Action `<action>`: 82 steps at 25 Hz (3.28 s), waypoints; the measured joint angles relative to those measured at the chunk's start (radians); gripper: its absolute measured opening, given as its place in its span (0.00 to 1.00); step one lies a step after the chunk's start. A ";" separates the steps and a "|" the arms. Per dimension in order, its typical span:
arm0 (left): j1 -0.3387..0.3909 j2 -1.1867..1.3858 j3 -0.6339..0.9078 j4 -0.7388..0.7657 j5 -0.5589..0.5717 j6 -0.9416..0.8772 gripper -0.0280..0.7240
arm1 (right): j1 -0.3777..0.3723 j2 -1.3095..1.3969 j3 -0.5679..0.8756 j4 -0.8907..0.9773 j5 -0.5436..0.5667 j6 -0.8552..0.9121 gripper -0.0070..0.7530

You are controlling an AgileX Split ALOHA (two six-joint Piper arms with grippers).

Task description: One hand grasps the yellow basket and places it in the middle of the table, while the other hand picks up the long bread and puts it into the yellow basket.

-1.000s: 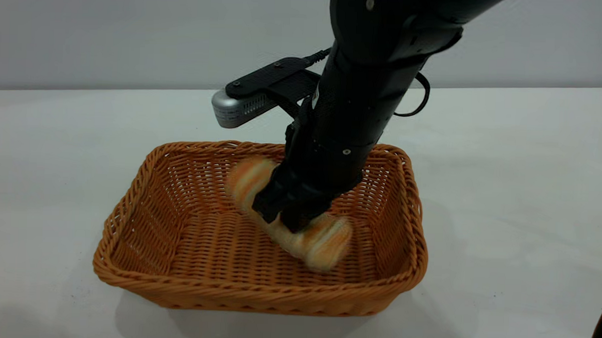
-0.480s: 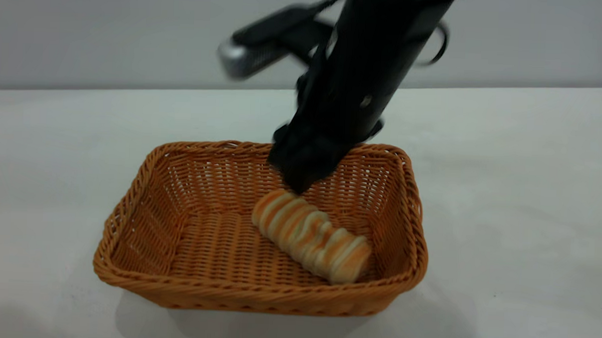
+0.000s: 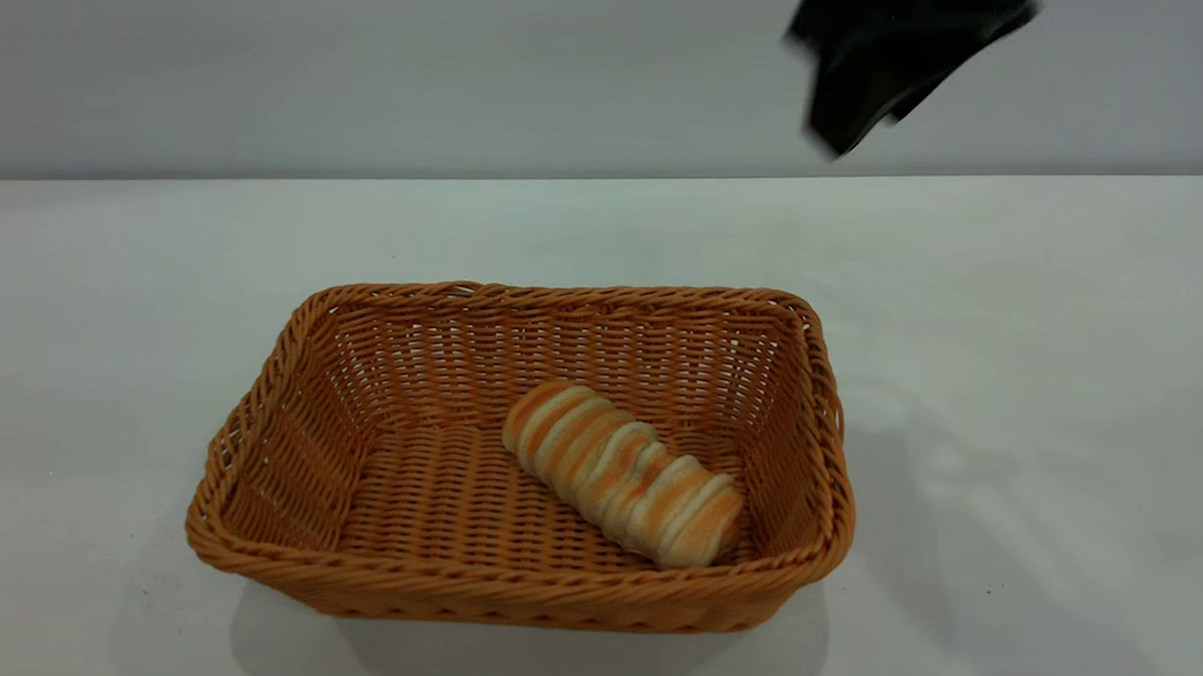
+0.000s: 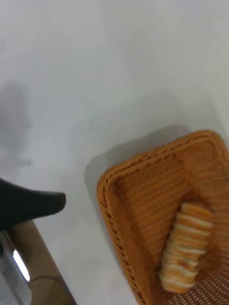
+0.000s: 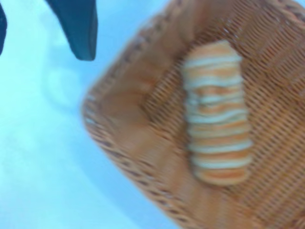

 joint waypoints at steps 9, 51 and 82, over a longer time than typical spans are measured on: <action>0.000 -0.285 0.129 0.128 0.047 -0.137 0.81 | -0.086 -0.193 0.007 -0.014 0.186 0.001 0.44; 0.000 -0.729 0.281 0.209 0.196 -0.182 0.80 | -0.106 -1.575 0.596 -0.028 0.498 0.160 0.43; 0.000 -0.729 0.284 0.222 0.194 -0.191 0.80 | -0.106 -1.724 0.825 -0.044 0.472 0.183 0.43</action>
